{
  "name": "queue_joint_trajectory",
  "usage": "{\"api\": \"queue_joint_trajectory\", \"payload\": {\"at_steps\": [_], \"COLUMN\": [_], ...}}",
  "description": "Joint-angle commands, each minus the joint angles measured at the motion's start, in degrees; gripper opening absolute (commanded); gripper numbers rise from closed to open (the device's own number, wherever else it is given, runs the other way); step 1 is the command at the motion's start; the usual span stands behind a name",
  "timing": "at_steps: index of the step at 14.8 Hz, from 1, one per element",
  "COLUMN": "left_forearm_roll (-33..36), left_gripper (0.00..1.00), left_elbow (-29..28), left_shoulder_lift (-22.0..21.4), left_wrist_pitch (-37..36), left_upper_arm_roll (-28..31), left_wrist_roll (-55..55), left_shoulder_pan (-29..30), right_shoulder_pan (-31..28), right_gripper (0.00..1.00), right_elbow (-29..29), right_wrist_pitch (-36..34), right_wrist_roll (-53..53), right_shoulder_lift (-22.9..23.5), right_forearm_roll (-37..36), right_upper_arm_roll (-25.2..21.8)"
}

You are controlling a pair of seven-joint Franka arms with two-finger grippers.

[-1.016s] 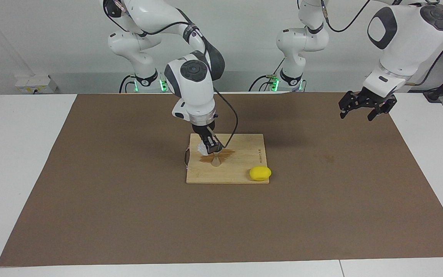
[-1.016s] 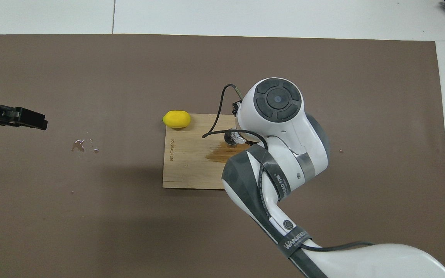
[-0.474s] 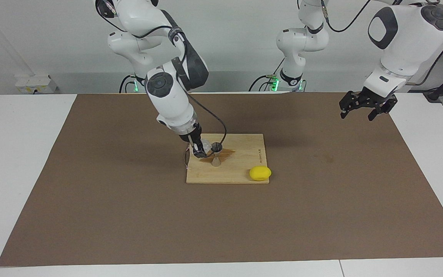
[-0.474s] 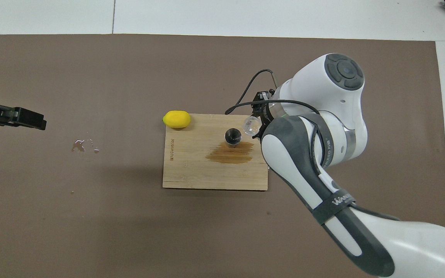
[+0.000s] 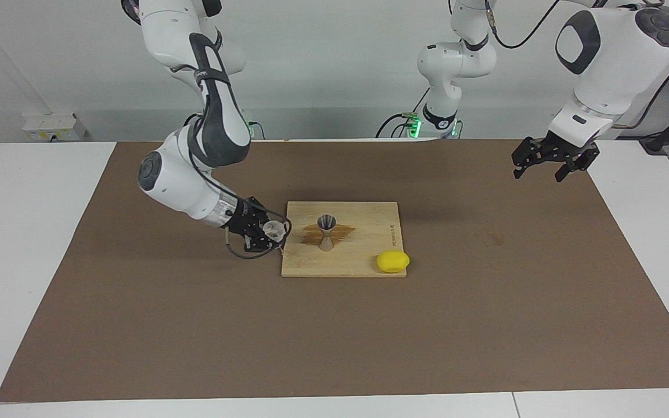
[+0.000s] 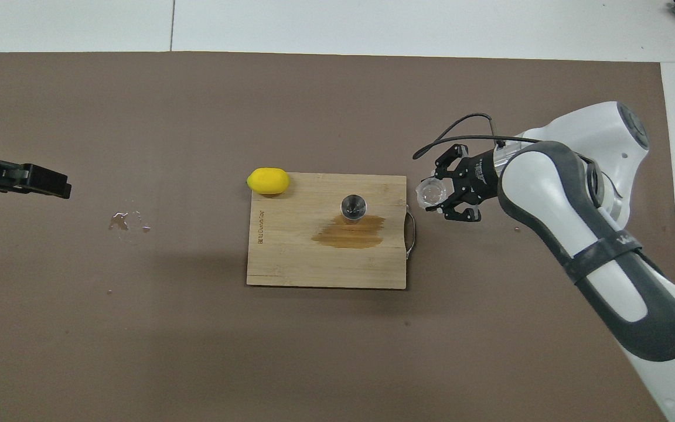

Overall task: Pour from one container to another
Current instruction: 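Tilt the glass cup upright and carry it back with the right gripper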

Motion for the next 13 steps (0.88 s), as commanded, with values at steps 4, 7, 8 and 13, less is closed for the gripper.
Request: {"api": "queue_joint_trajectory", "payload": {"at_steps": [4, 7, 8, 13], "left_forearm_roll": [0.88, 0.88, 0.97, 0.97], "left_gripper": [1.00, 1.00, 1.00, 1.00], "left_elbow": [2.69, 2.78, 2.69, 2.69], "left_shoulder_lift": [-0.46, -1.77, -1.95, -2.13], "left_wrist_pitch": [-5.49, -7.25, -7.34, -7.17], "left_upper_arm_roll": [-0.72, -0.36, -0.36, -0.45], "left_wrist_roll": [-0.75, -0.74, -0.66, -0.57], "left_shoulder_pan": [1.05, 1.23, 1.40, 2.19], "right_shoulder_pan": [-11.17, -16.54, -17.34, -19.80], "right_gripper": [0.00, 0.00, 0.00, 0.04], "right_elbow": [-6.22, -6.22, -6.22, -7.09], "right_wrist_pitch": [-2.00, -4.91, -4.91, -4.56], "right_wrist_roll": [-16.49, -25.90, -27.05, -27.51], "right_shoulder_lift": [0.01, 3.09, 3.62, 3.80], "right_forearm_roll": [5.60, 7.18, 7.18, 7.18], "right_upper_arm_roll": [0.83, 0.83, 0.83, 0.65]}}
